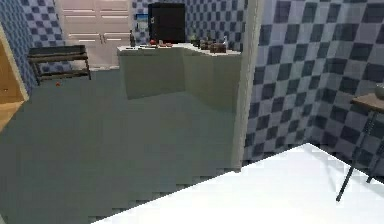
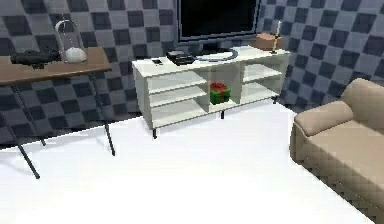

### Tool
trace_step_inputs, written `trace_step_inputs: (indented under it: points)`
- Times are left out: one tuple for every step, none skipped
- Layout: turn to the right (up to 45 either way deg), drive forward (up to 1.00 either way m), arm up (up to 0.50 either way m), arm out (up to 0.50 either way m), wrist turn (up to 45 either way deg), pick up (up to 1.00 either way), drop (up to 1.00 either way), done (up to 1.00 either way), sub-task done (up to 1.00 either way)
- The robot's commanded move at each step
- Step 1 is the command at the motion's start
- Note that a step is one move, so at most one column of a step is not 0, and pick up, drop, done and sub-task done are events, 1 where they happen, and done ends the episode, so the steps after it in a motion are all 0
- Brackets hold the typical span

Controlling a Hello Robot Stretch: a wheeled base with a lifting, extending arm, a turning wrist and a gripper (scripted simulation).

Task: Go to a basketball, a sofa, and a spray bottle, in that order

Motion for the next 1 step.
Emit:
trace_step_inputs:
  points:
    - [-3.0,0.0,0.0,0.0,0.0,0.0,0.0,0.0,0.0]
